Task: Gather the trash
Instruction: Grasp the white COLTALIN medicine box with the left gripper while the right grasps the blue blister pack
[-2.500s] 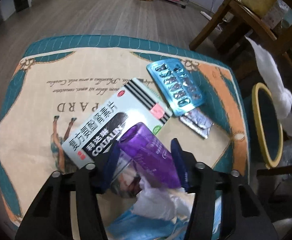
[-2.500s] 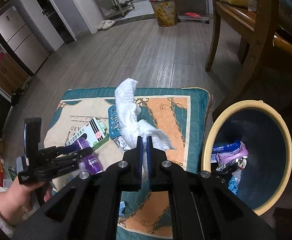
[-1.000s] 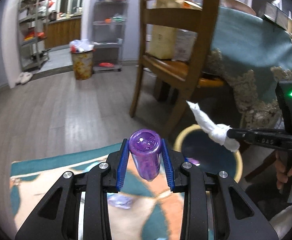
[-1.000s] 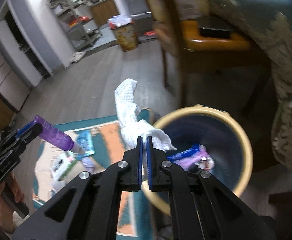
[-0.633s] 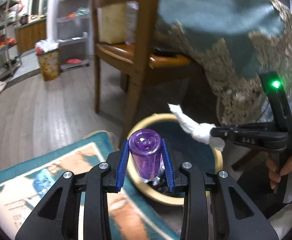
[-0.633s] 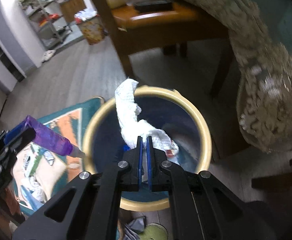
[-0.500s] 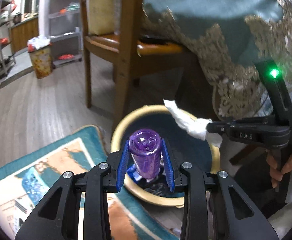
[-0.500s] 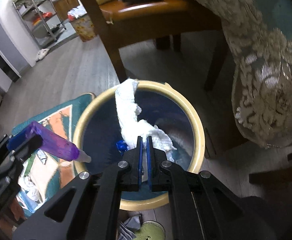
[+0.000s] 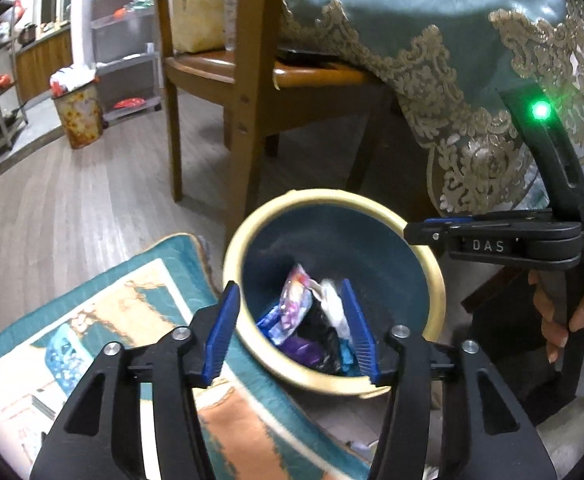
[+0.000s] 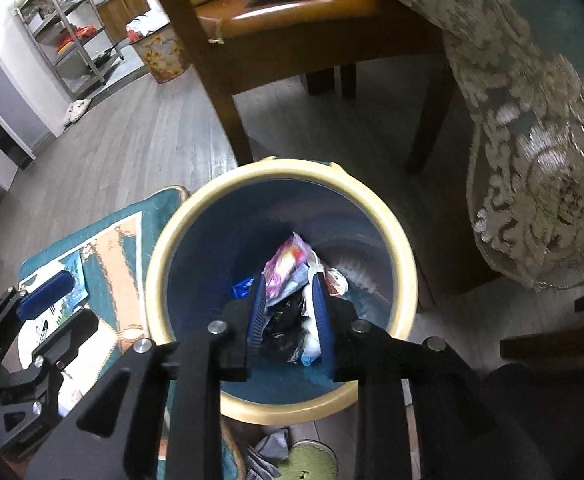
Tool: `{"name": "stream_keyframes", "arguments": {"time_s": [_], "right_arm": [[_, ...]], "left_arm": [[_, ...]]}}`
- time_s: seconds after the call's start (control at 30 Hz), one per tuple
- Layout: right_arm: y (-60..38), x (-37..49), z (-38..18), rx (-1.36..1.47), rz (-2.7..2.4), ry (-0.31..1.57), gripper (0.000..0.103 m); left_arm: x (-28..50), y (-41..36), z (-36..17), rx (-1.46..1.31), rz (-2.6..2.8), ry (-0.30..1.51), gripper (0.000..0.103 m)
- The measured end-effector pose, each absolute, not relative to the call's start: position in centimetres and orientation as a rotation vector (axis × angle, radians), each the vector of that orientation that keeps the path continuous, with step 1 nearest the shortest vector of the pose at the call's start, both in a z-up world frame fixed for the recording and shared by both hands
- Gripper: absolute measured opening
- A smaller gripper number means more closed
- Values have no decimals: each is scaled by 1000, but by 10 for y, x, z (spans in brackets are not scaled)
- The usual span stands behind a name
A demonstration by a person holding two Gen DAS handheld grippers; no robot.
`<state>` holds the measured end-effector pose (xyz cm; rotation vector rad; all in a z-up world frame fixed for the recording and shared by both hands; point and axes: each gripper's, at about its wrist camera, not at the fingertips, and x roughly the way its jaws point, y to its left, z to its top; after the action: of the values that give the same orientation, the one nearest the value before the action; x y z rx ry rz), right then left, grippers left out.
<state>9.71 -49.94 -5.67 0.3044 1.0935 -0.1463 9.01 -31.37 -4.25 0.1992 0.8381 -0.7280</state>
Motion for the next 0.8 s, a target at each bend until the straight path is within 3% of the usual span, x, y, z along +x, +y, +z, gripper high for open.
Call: {"name": "stream_keyframes", "arguments": {"time_s": [0.1,0.17,0.23,0.43,0.8], "right_arm": [[-485,101,-50,292,-134,1083,40],[-472,105,-45,284,-121,1073,46],[-458,108,-38,282,-101,1056,56],[-408,118,-16,260,-24,995,84],[-319,138,-6,184,87,974,89]], "left_arm": [[87,-293,-30,193,-703,815,68],[84,-275,-20,190,-677,797,83],[82,-257,-13,186,-648,787,89],[79,-200,-5,189,-540,800,92],[88,-82,0,115,-345,832,93]]}}
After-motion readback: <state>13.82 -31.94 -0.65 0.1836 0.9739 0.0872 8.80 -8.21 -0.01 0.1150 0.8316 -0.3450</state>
